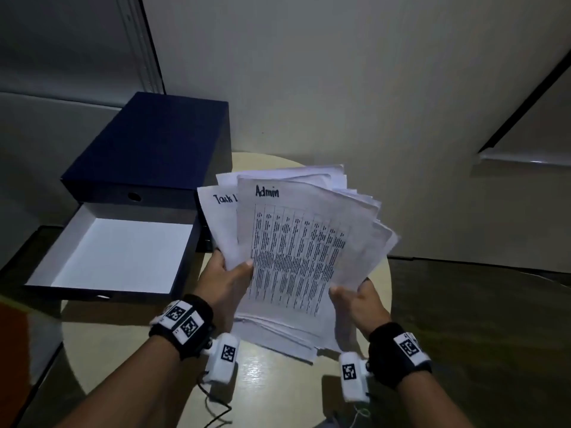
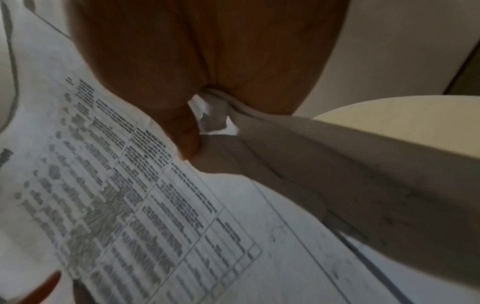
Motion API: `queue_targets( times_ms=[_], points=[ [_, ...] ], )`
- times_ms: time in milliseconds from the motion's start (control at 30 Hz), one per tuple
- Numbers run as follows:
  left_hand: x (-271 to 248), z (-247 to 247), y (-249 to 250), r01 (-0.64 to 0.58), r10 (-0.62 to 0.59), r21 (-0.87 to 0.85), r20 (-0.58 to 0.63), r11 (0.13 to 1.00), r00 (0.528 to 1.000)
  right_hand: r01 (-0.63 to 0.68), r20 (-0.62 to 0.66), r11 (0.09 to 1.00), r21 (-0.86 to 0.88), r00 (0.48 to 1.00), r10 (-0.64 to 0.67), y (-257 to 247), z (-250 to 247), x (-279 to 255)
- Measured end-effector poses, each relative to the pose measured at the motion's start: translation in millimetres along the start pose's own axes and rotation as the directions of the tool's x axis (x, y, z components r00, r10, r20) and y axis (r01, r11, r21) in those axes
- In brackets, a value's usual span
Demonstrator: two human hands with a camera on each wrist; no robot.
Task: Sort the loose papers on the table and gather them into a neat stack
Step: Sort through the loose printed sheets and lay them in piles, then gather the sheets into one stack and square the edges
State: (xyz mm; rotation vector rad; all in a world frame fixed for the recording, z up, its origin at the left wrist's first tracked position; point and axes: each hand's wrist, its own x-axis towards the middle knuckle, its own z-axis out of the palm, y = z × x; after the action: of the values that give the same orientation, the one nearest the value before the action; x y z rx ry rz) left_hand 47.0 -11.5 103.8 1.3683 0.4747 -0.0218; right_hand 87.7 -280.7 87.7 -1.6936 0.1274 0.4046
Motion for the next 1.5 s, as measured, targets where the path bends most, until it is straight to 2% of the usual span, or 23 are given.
queue_targets(
  times_ms=[67, 167, 333, 467, 567, 633, 733, 833, 933, 1000, 1133, 1233, 1300, 1433, 1500],
  points=[
    [-0.8, 0.3, 9.0, -0.043, 0.046, 0.052, -0.053, 0.998, 0.998, -0.008, -0.056, 0.999, -0.047, 0.998, 0.005, 0.5, 7.1, 6.4],
    [1.0, -4.7, 7.0, -0.055, 0.06, 0.114, -0.041, 0.992, 0.997, -0.029, -0.103, 0.999, 0.023, 0.994, 0.031, 6.4, 20.8, 12.0],
    [0.4, -6.6, 2.6, -0.031, 0.04, 0.165, -0.055, 0.986, 0.998, 0.019, -0.205, 0.992, 0.128, 0.979, 0.008, 14.3, 24.1, 6.0],
    [-3.9, -6.0, 2.9, -0.064, 0.07, 0.132, -0.046, 0.989, 0.996, 0.076, -0.212, 0.988, 0.134, 0.976, -0.046, 17.1, 19.8, 1.1],
    [-3.5, -7.6, 3.9, -0.134, 0.138, 0.145, -0.016, 0.98, 0.99, 0.162, -0.22, 0.968, 0.191, 0.968, -0.119, 15.5, 21.2, -0.8],
    [0.8, -10.2, 2.7, -0.154, 0.159, 0.121, -0.037, 0.981, 0.987, 0.234, -0.242, 0.945, 0.23, 0.954, -0.177, 11.1, 22.9, -2.3],
    [3.5, -10.9, 2.0, -0.175, 0.177, 0.12, -0.007, 0.977, 0.984, 0.273, -0.271, 0.915, 0.296, 0.943, -0.194, 10.7, 22.5, -4.1],
    [2.0, -11.1, 0.0, -0.195, 0.194, 0.126, 0.02, 0.973, 0.981, 0.269, -0.222, 0.933, 0.238, 0.951, -0.217, 8.1, 24.5, -6.7],
    [4.3, -10.9, 0.8, -0.219, 0.218, 0.082, 0.028, 0.972, 0.976, 0.322, -0.194, 0.917, 0.238, 0.94, -0.28, -0.4, 21.9, -3.9],
    [6.4, -13.9, 1.6, -0.209, 0.21, 0.032, -0.006, 0.977, 0.978, 0.357, -0.193, 0.906, 0.23, 0.929, -0.317, -6.1, 19.9, -1.1],
    [9.8, -13.7, -0.4, -0.168, 0.167, 0.074, 0.023, 0.983, 0.986, 0.221, -0.15, 0.954, 0.204, 0.97, -0.193, 0.8, 24.7, -0.8],
    [12.7, -11.9, -2.6, -0.148, 0.149, 0.086, -0.003, 0.985, 0.989, 0.114, -0.189, 0.975, 0.188, 0.979, -0.077, 9.9, 29.1, 0.2],
    [10.1, -8.1, -1.0, -0.138, 0.138, 0.09, 0.012, 0.986, 0.99, 0.073, -0.173, 0.992, 0.107, 0.983, -0.054, 9.8, 31.9, -4.6],
    [6.0, -10.8, -2.1, -0.222, 0.214, 0.11, 0.078, 0.969, 0.974, 0.061, -0.141, 0.997, 0.055, 0.989, -0.052, 15.7, 28.3, -6.4],
    [4.0, -12.3, -0.4, -0.227, 0.222, 0.094, 0.056, 0.969, 0.973, 0.157, -0.192, 0.978, 0.135, 0.973, -0.129, 11.1, 25.6, -8.2]
  ],
)
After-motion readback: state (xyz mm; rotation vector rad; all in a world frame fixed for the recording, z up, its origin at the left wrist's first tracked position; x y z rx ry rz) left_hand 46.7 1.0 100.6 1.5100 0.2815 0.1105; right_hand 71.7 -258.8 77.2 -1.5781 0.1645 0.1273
